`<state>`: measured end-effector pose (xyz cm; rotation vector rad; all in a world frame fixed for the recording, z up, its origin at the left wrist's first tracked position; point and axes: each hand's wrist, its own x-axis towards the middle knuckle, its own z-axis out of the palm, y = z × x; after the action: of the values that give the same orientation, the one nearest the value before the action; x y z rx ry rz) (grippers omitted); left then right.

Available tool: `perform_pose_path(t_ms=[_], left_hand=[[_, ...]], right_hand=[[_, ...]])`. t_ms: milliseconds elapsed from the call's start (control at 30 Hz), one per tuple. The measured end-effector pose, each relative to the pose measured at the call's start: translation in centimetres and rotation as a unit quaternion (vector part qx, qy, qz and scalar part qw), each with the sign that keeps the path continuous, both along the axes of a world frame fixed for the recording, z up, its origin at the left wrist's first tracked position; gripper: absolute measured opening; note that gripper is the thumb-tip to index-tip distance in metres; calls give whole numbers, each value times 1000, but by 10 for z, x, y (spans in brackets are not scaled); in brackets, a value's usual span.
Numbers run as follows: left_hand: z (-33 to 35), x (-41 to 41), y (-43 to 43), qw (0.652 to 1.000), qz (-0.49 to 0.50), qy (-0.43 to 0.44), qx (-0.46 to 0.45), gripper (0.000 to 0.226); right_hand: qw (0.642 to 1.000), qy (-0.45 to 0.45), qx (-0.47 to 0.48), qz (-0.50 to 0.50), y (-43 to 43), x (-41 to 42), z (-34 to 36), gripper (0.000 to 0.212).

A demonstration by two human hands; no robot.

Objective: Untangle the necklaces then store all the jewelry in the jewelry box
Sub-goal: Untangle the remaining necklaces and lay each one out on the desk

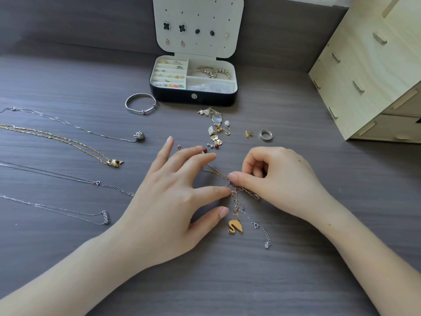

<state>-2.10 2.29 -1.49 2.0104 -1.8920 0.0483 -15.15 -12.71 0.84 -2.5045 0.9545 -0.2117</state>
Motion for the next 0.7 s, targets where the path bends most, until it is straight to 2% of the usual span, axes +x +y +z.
perform_pose_path(t_ms=[367, 700], left_hand=[[1, 0, -1, 998, 9, 55, -20, 28], [-1, 0, -9, 999, 0, 43, 16, 31]], right_hand=[[999, -33, 18, -34, -4, 2, -5, 30], [998, -27, 57, -14, -6, 0, -1, 23]])
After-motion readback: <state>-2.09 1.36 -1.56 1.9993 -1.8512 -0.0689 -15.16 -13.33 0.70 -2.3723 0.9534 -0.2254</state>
